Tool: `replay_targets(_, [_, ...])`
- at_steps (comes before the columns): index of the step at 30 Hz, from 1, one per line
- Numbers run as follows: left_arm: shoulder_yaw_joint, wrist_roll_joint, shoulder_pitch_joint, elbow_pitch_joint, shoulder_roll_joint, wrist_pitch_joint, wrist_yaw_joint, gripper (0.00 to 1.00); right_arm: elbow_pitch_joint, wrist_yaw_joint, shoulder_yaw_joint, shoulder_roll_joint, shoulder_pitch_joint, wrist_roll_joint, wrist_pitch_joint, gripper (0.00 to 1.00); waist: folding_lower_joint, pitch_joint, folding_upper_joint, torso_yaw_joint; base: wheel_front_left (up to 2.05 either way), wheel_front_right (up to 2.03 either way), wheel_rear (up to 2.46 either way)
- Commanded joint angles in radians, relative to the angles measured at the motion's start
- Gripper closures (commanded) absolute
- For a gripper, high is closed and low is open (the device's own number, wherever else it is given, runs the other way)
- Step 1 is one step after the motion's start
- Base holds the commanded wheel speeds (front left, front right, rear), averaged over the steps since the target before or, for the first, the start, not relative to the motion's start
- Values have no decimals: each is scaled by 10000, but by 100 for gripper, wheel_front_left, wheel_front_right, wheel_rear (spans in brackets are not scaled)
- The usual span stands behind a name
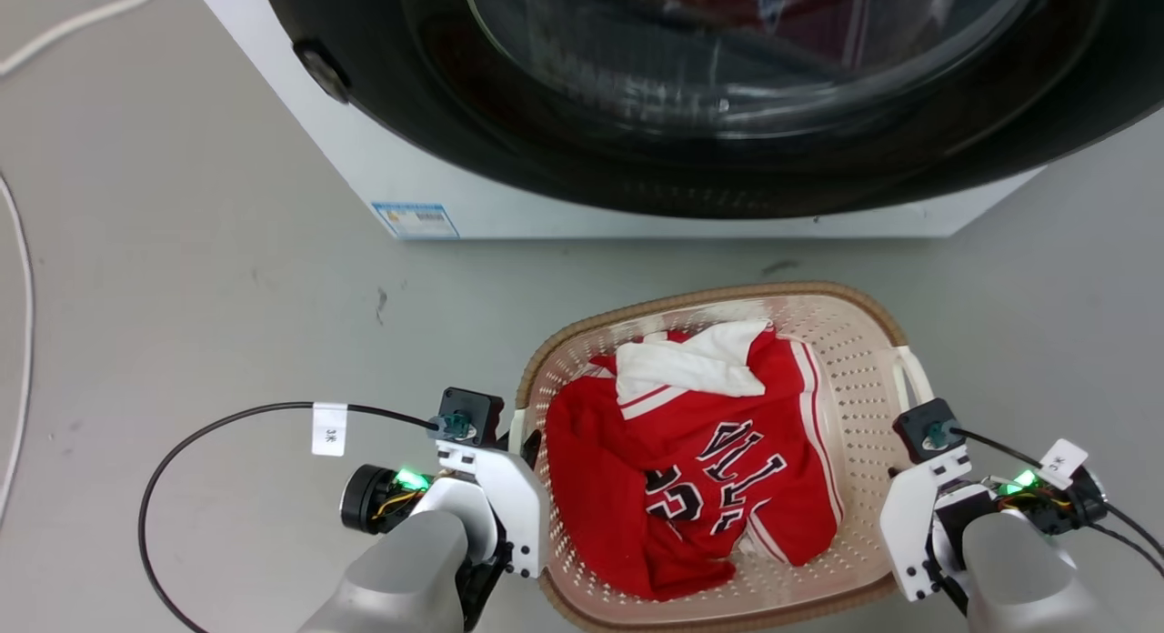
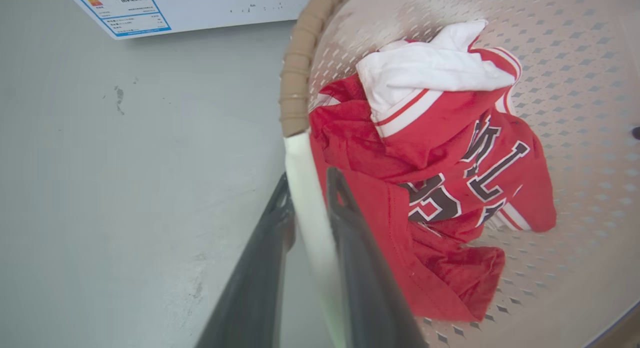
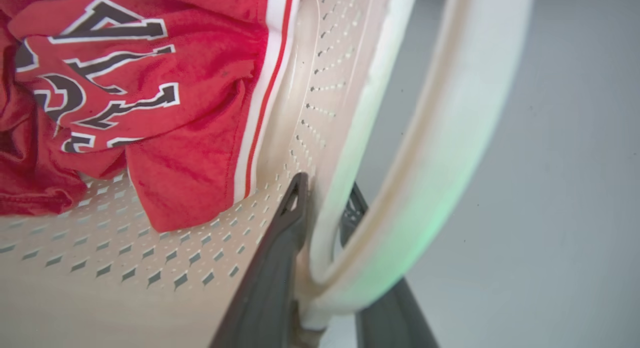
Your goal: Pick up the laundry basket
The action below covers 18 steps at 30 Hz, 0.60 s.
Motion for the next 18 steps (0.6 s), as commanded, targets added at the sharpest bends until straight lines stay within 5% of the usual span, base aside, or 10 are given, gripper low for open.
replay_targets(1, [19, -35, -59, 40, -37, 11, -125, 100, 6, -73, 80, -6, 165, -3, 99, 100, 1, -368, 0, 12, 0, 0, 0])
replay_targets(18, [-335, -270, -623, 686, -33, 1434, -373, 100, 48, -54, 1411, 289, 635, 1043, 1330, 100, 1, -1979, 0, 238, 0, 0, 0])
